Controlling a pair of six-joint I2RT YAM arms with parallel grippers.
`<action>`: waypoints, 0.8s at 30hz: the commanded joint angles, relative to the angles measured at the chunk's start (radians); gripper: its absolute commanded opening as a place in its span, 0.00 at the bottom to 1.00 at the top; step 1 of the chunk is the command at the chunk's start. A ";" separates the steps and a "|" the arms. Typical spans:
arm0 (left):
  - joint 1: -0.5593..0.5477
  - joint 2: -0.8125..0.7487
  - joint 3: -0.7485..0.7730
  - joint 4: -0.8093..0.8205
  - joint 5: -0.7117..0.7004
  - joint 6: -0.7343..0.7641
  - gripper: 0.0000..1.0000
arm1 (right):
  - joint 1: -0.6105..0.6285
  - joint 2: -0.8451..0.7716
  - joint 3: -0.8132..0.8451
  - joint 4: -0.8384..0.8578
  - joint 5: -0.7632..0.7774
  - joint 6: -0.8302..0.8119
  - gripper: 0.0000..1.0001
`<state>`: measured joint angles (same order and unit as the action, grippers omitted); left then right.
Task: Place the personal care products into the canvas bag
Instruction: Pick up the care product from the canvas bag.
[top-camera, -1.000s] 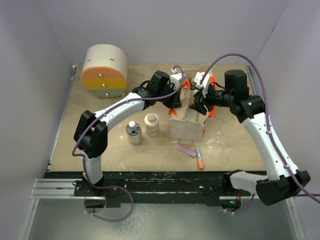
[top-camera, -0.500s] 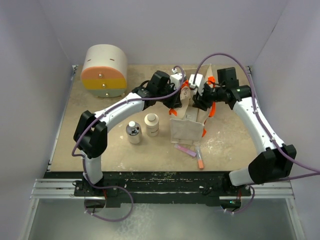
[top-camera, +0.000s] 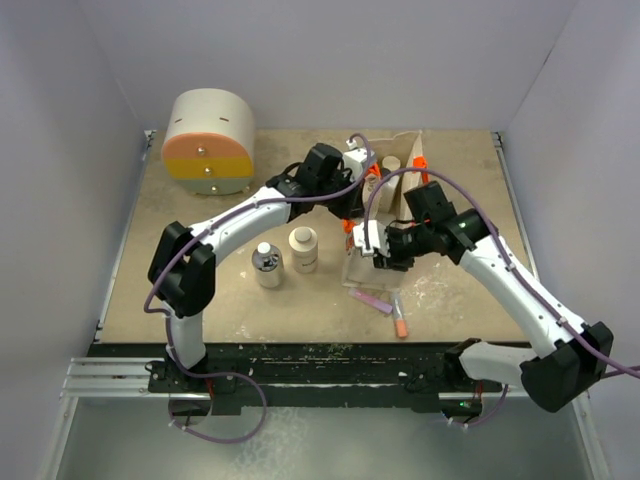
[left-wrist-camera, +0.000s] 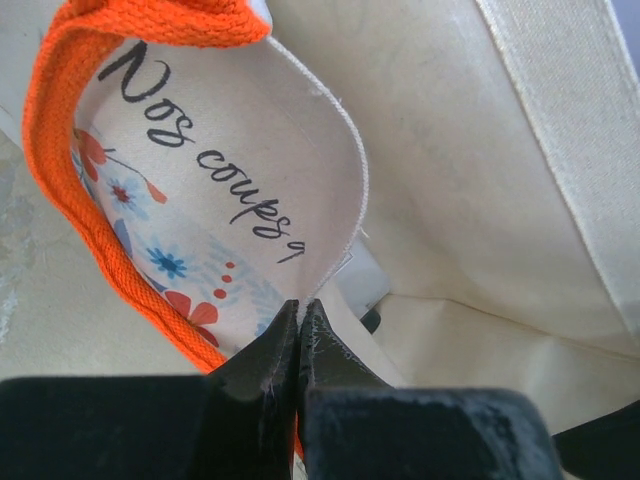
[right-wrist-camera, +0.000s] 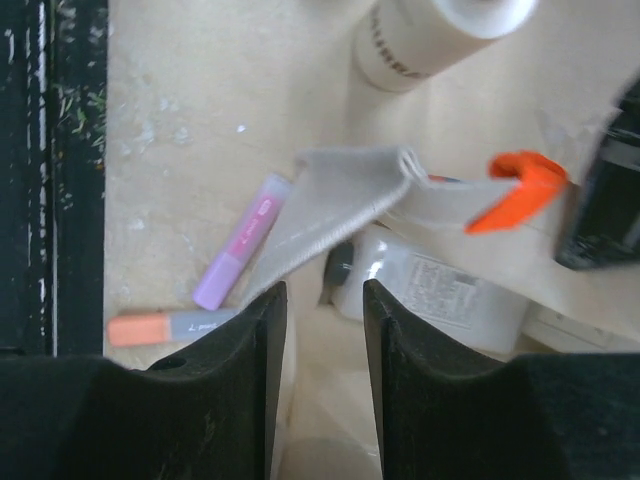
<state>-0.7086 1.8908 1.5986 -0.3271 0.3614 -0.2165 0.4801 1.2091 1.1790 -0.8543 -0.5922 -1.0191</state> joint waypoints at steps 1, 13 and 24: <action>-0.011 0.020 -0.011 -0.009 -0.010 0.007 0.00 | 0.061 -0.003 -0.077 -0.031 0.060 -0.055 0.40; -0.022 0.018 -0.148 0.096 -0.041 0.050 0.00 | 0.080 0.041 -0.235 0.107 0.131 -0.020 0.36; -0.022 -0.062 -0.324 0.213 -0.027 0.085 0.00 | -0.151 0.018 -0.141 0.168 0.079 0.166 0.38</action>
<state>-0.7288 1.8683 1.3327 -0.0803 0.3321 -0.1699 0.4324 1.2148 0.9619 -0.6491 -0.4957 -0.9234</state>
